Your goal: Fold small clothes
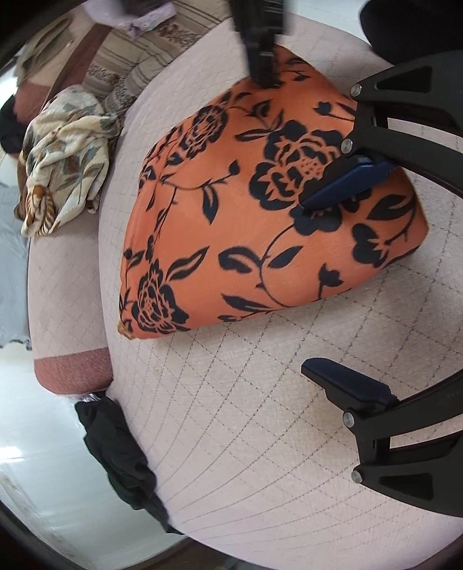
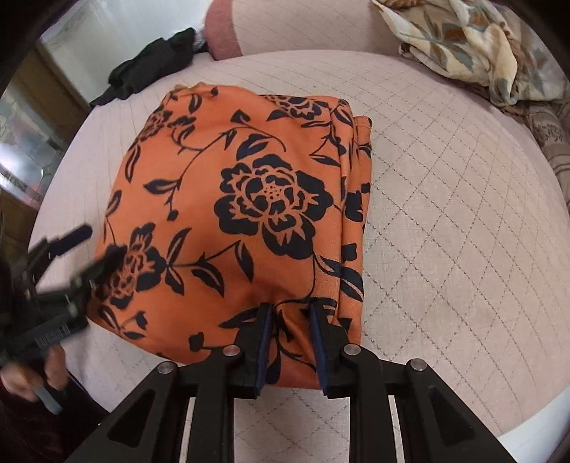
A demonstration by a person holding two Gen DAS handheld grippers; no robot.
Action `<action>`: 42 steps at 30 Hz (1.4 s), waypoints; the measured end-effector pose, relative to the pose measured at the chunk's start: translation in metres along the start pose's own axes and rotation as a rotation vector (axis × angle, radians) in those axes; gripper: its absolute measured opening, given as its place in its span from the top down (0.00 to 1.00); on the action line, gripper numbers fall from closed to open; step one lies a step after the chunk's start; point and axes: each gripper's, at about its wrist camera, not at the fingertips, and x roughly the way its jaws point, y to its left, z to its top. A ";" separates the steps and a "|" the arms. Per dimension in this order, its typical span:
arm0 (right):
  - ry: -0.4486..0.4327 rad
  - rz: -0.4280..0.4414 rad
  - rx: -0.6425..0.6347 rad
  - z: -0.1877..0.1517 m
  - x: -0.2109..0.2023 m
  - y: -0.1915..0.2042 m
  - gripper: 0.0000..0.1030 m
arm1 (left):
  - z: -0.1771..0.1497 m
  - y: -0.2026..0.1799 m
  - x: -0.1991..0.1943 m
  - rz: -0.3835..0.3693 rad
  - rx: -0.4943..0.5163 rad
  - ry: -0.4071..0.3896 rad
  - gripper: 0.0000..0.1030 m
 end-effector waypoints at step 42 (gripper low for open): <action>-0.163 0.159 0.056 0.113 0.029 0.033 0.70 | -0.020 0.008 0.006 -0.053 -0.017 0.021 0.02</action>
